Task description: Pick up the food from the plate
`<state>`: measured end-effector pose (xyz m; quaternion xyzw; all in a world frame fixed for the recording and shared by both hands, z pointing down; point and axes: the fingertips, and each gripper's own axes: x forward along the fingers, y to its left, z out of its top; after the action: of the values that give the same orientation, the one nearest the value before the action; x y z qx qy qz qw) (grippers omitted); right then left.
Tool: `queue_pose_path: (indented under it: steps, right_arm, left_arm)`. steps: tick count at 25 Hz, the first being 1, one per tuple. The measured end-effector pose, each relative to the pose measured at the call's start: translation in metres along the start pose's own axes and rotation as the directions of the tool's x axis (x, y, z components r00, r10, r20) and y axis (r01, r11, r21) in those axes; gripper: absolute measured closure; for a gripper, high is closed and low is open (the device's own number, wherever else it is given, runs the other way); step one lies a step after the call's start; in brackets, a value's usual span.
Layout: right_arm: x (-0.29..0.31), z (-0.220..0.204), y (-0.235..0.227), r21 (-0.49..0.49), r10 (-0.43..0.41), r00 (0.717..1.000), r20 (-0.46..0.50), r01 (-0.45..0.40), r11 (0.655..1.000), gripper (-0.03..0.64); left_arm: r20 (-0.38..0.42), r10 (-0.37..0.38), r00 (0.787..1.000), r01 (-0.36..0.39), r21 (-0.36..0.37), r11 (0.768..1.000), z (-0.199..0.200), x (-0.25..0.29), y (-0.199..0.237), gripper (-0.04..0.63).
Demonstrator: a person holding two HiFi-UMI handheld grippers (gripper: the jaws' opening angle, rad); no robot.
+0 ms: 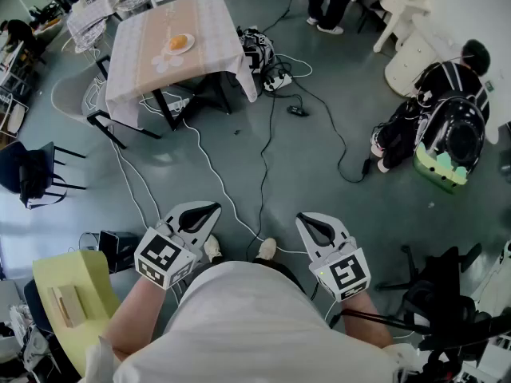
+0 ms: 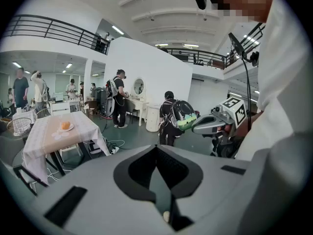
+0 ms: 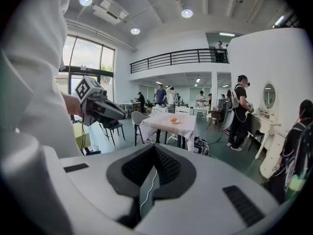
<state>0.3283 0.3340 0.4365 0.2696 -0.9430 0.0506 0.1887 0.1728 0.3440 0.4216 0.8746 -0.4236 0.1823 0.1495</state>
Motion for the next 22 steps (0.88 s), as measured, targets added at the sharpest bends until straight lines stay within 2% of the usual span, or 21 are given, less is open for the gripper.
queue_pose_path:
  steps: [7, 13, 16, 21, 22]
  right_arm:
    - [0.008, -0.004, -0.004, -0.017, 0.049, 0.999, -0.003, -0.049, 0.999, 0.605]
    - [0.057, -0.001, 0.001, -0.040, 0.131, 0.990, -0.046, -0.133, 0.990, 0.604]
    - [0.087, 0.015, 0.002, -0.029, 0.137, 0.990, -0.037, -0.138, 0.990, 0.604]
    - [0.147, 0.055, 0.006, -0.043, 0.094, 0.995, -0.037, -0.095, 0.995, 0.598]
    - [0.160, 0.065, 0.009, -0.053, 0.086, 0.996, -0.031, -0.088, 0.995, 0.569]
  left_arm:
    - [-0.019, 0.060, 0.998, -0.060, -0.038, 0.997, -0.010, -0.009, 0.003, 0.586]
    - [-0.017, 0.078, 0.997, -0.080, -0.115, 0.990, -0.021, -0.016, 0.034, 0.586]
    - [-0.006, 0.061, 0.998, -0.061, -0.097, 0.993, -0.021, -0.015, 0.065, 0.586]
    - [0.056, 0.004, 0.998, -0.003, -0.028, 1.000, -0.001, -0.014, 0.126, 0.584]
    - [0.071, -0.004, 0.997, 0.006, -0.024, 1.000, 0.003, -0.017, 0.141, 0.584]
